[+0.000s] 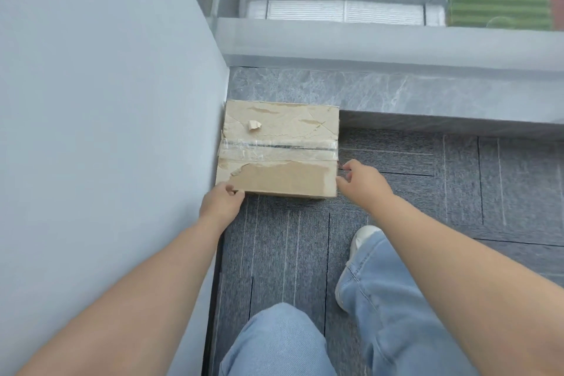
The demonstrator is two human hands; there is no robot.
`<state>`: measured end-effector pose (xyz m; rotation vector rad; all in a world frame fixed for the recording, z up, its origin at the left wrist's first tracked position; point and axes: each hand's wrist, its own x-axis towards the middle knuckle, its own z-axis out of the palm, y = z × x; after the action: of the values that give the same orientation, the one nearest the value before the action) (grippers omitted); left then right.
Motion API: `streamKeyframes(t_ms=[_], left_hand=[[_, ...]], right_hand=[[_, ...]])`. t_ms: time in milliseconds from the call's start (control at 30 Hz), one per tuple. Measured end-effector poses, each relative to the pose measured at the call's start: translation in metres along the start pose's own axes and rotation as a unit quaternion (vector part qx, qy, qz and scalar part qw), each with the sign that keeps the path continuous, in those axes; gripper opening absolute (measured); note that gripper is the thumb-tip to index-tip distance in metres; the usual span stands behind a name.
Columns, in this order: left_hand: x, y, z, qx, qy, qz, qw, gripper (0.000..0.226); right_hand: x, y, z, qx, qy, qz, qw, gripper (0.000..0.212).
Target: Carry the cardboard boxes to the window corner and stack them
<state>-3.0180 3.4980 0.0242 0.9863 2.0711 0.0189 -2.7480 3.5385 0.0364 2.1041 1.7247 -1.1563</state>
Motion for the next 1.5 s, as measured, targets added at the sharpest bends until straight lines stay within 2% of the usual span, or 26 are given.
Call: streamKeyframes(t_ms=[167,367,467,600,833,967,1133,1367,1433,1500], left_hand=[[-0.094,0.069,-0.064,-0.018,-0.003,0.117,0.993,0.033],[-0.219,0.123,-0.122,0.047,-0.026,0.245,0.968,0.033],[-0.283,0.144,-0.132,0.103,-0.055,0.306,0.945,0.033],[-0.363,0.168,-0.125,0.203,-0.09,0.396,0.891,0.034],[-0.499,0.217,-0.069,0.317,-0.095,0.558,0.761,0.037],[-0.606,0.232,0.009,0.352,-0.115,0.646,0.667,0.038],[-0.763,0.222,0.128,0.364,-0.169,0.73,0.553,0.038],[-0.944,0.157,0.254,0.411,-0.238,0.807,0.349,0.038],[-0.98,0.137,0.281,0.417,-0.264,0.814,0.306,0.037],[-1.012,0.122,0.303,0.41,-0.299,0.816,0.277,0.036]], right_hand=[[-0.101,-0.019,-0.073,0.025,0.005,-0.012,1.0,0.041],[-0.246,-0.024,-0.137,0.056,0.057,0.006,0.997,0.041],[-0.323,-0.012,-0.156,0.069,0.086,0.019,0.994,0.039],[-0.416,0.019,-0.169,0.091,0.115,0.06,0.987,0.037],[-0.564,0.115,-0.167,0.142,0.222,0.177,0.948,0.037],[-0.666,0.195,-0.136,0.197,0.288,0.264,0.899,0.035],[-0.802,0.289,-0.062,0.27,0.336,0.388,0.814,0.035],[-0.957,0.348,0.053,0.352,0.392,0.537,0.659,0.037],[-0.987,0.353,0.082,0.379,0.404,0.572,0.605,0.035],[-1.014,0.358,0.105,0.402,0.406,0.602,0.557,0.035]])
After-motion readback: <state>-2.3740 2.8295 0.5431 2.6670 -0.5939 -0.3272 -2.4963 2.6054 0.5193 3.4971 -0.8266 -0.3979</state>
